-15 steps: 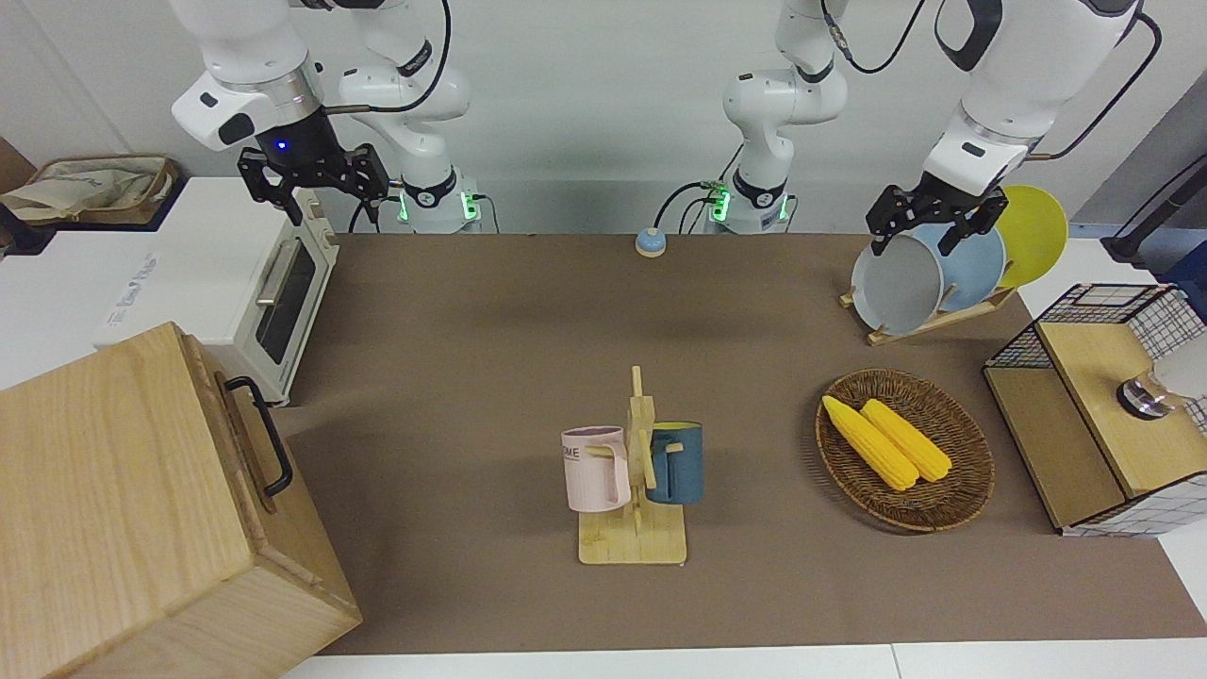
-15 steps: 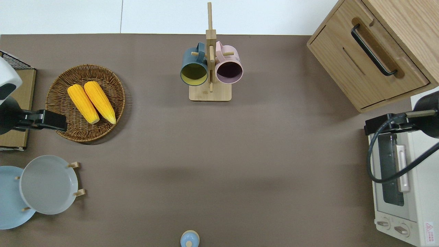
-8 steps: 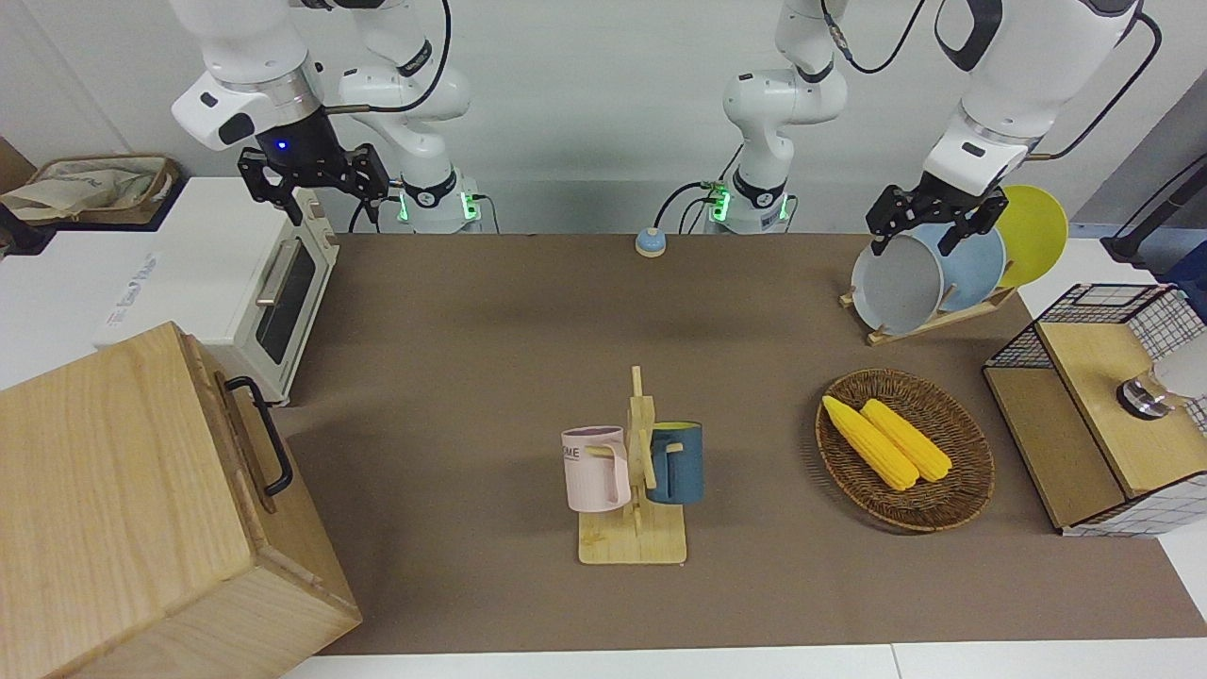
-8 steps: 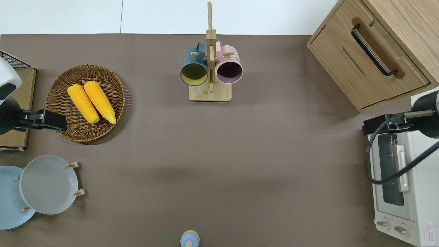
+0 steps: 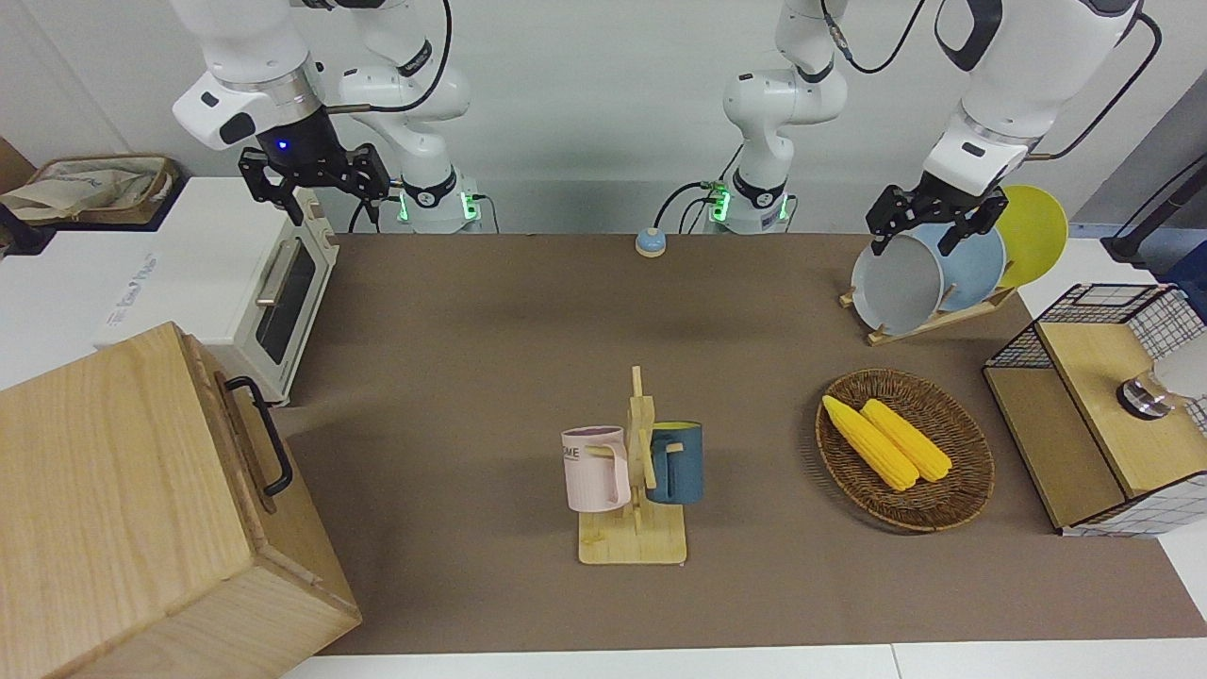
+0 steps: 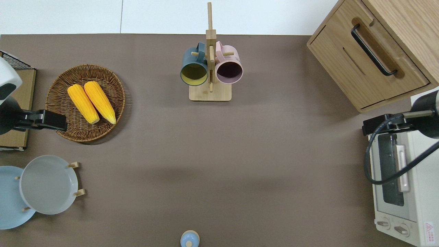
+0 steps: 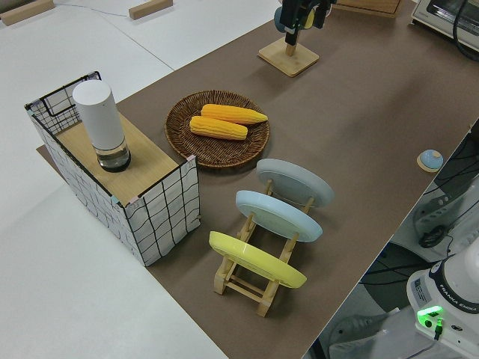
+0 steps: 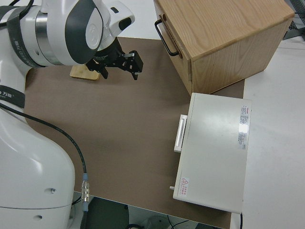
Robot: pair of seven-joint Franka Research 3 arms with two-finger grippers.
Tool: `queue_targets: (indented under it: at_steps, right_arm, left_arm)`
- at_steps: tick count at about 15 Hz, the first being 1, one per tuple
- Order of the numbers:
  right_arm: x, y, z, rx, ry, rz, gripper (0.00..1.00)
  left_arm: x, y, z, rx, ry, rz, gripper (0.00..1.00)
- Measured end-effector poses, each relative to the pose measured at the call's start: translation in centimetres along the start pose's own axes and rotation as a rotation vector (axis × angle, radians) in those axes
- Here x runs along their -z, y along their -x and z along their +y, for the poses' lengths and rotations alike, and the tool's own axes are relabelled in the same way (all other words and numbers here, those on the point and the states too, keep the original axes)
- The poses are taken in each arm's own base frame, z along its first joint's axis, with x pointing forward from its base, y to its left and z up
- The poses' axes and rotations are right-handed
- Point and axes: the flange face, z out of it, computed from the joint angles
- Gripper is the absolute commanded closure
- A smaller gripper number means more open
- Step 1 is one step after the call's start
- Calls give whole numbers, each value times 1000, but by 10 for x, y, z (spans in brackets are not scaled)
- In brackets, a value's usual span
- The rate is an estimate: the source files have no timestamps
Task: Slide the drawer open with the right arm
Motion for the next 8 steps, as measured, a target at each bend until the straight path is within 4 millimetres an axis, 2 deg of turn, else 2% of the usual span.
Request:
queue_targets:
  at_steps: [4, 8]
  right_arm:
    - [4, -5, -2, 5, 21, 45, 17]
    - [3, -7, -20, 45, 126, 60, 19]
  left_arm:
    - [0, 0, 0, 0, 0, 0, 7]
    - [0, 0, 0, 0, 0, 0, 7]
